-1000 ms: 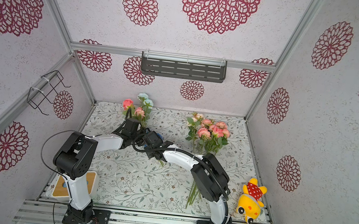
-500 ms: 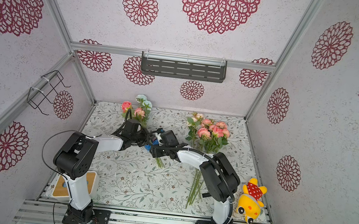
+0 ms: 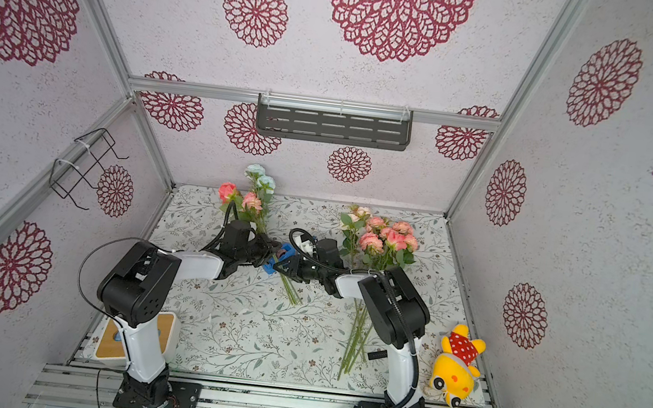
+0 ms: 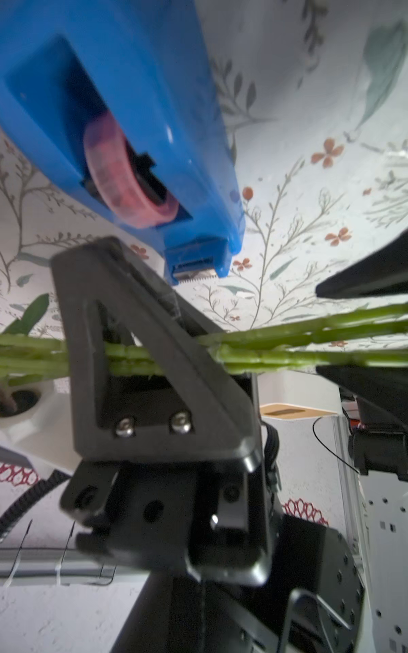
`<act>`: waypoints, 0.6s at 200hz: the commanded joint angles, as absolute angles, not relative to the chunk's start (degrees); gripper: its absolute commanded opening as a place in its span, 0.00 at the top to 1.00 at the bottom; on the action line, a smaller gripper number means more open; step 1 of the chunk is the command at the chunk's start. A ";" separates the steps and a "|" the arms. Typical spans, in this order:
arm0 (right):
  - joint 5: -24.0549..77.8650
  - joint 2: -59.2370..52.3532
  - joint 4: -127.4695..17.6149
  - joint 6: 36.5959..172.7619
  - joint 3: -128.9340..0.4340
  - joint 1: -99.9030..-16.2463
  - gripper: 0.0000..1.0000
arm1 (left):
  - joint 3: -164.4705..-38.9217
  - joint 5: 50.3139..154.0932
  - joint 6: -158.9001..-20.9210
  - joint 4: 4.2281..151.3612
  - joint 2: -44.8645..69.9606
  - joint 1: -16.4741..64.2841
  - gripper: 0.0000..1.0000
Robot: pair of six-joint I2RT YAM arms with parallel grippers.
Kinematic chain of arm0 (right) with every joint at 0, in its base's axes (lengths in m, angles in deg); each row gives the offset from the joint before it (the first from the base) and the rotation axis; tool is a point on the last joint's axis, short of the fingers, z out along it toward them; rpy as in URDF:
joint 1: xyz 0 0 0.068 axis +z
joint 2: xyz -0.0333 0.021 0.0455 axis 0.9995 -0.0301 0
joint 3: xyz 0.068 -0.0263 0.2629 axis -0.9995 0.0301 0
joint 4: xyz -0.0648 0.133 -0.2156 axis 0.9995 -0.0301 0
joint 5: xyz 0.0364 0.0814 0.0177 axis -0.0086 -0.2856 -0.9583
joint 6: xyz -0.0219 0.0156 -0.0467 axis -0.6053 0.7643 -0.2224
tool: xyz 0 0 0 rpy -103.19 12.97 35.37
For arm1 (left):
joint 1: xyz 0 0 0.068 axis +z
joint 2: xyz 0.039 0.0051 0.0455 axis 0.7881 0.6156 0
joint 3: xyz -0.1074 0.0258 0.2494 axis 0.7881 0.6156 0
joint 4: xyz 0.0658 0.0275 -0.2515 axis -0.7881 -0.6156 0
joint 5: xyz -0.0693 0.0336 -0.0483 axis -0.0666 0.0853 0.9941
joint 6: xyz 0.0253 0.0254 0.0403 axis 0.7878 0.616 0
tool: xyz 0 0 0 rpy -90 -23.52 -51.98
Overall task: Wrap bouquets with tape
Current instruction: Wrap the tape around the bouquet.
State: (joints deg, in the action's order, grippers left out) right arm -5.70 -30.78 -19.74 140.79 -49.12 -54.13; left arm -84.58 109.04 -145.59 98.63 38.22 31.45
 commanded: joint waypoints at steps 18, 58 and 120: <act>-7.72 -31.06 -17.39 142.56 -49.61 -54.72 0.98 | -84.78 109.84 -146.17 105.69 36.96 31.86 1.00; 1.51 -27.66 -42.35 124.88 -55.36 -53.48 1.00 | -84.63 109.30 -145.34 104.13 36.53 31.96 0.78; 38.07 -24.51 -67.63 104.82 -66.77 -43.73 1.00 | -87.21 107.82 -143.01 91.99 35.47 31.32 0.71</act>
